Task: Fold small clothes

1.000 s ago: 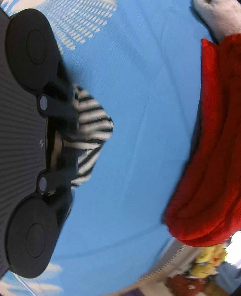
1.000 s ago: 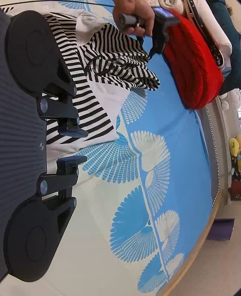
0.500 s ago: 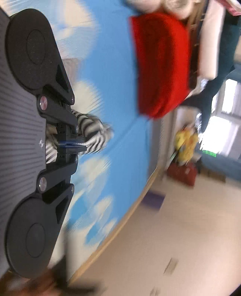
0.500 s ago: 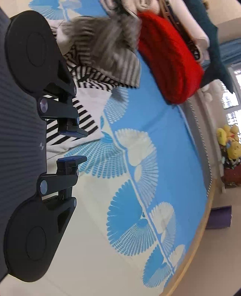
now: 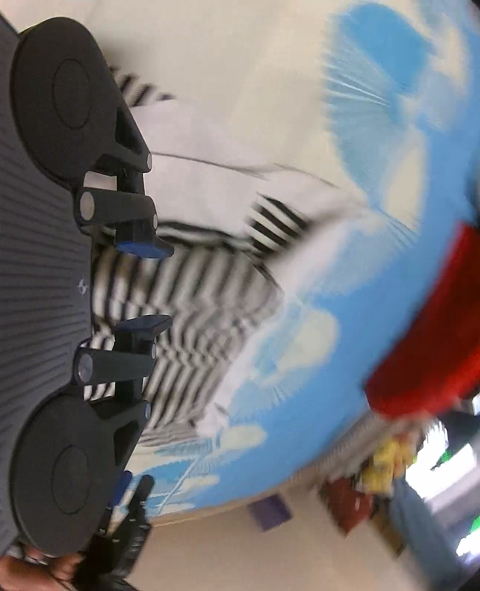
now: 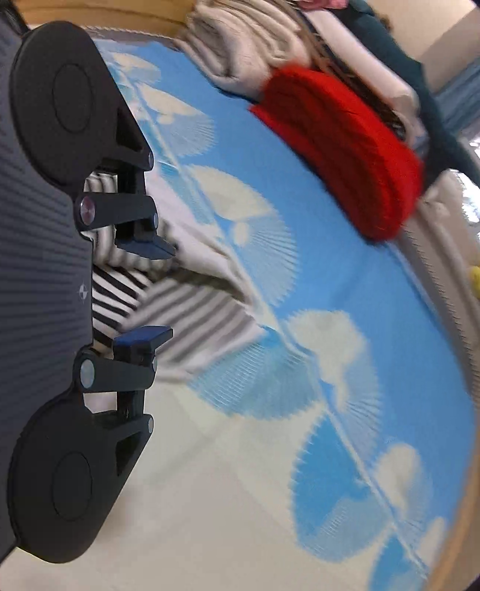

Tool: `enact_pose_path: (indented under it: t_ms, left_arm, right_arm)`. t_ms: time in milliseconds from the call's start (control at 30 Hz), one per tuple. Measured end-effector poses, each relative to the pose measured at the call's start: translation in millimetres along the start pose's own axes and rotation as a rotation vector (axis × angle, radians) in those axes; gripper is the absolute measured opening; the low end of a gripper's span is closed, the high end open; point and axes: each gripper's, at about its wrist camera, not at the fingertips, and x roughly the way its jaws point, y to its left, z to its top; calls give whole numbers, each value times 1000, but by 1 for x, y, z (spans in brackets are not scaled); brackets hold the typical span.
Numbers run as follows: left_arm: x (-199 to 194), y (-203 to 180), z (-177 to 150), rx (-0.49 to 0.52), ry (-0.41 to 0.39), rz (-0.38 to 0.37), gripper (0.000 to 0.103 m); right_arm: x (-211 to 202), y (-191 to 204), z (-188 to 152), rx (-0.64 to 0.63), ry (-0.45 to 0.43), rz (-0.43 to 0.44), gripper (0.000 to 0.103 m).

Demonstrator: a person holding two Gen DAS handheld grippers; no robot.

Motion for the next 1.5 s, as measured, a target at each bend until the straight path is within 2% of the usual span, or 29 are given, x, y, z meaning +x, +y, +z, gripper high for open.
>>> enact_pose_path:
  t_ms: [133,333,367,400,433,467,533,633,700,767,800,833,867,900,933,967,1000,1033,1067,1100,1167,1200,1233,1300,1400,1500]
  left_arm:
    - [21,5,-4,-11,35,23,36]
    - [30,14,-17,-48,54,20,36]
    - [31,13,-17,-42,51,16,34]
    - [28,12,-17,-32,45,10,17]
    - [24,10,-16,-23,35,4,5]
    - [17,9,-14,-17,3,-2,1]
    - [-9,8,-6,-18,-102,-74,1]
    - [-54,8,4,11,-305,-235,1]
    - [-73,11,6,36,-366,-296,1]
    - [-73,18,5,21,-316,-334,1]
    - [-67,21,3,12,-262,-316,1]
    - [-55,25,0,7,-168,-250,1]
    - [-39,29,-4,5,-62,-175,2]
    - [-23,36,-11,-3,35,-105,2]
    - [-8,44,-18,-29,110,-30,2]
    - [-2,49,-21,-53,132,13,2]
    - [0,51,-21,-68,139,24,2]
    - [-1,52,-19,-71,128,10,5]
    - [-4,51,-14,-73,102,-8,19]
    - [-9,49,-11,-77,71,-24,37]
    - [-16,46,-3,-90,2,-52,51]
    - [-17,41,0,-93,-19,-65,52]
    - [-16,39,0,-93,-28,-71,52]
    - [-10,33,0,-91,-34,-49,52]
    - [2,26,1,-95,-40,28,52]
    - [11,22,0,-103,-31,98,51]
  right_arm:
    - [26,14,-16,-49,143,11,49]
    - [52,37,-41,-186,241,-27,49]
    - [53,39,-44,-198,244,-37,48]
    - [56,41,-47,-208,241,-54,41]
    - [56,42,-47,-211,230,-59,17]
    - [55,41,-45,-197,209,-57,6]
    - [42,35,-35,-103,118,26,2]
    - [4,25,-18,63,-81,282,1]
    - [-23,17,-12,115,-224,423,1]
    - [-36,4,-10,170,-278,491,1]
    - [-35,-4,-11,209,-267,511,1]
    - [-31,-14,-13,261,-231,515,1]
    - [-24,-20,-15,287,-183,490,1]
    - [-14,-25,-17,282,-94,398,1]
    - [0,-28,-18,246,8,257,1]
    - [14,-32,-23,204,102,111,1]
    - [28,-39,-32,169,194,-38,2]
    - [34,-45,-38,180,228,-111,3]
    - [34,-50,-40,222,228,-127,3]
    - [30,-51,-37,254,209,-92,3]
    - [19,-46,-29,233,143,-18,7]
    - [11,-39,-24,199,95,0,20]
    - [8,-35,-21,176,68,2,36]
    - [8,-29,-19,133,60,3,48]
    - [24,-24,-20,126,145,4,48]
    - [43,-12,-24,56,199,-54,48]
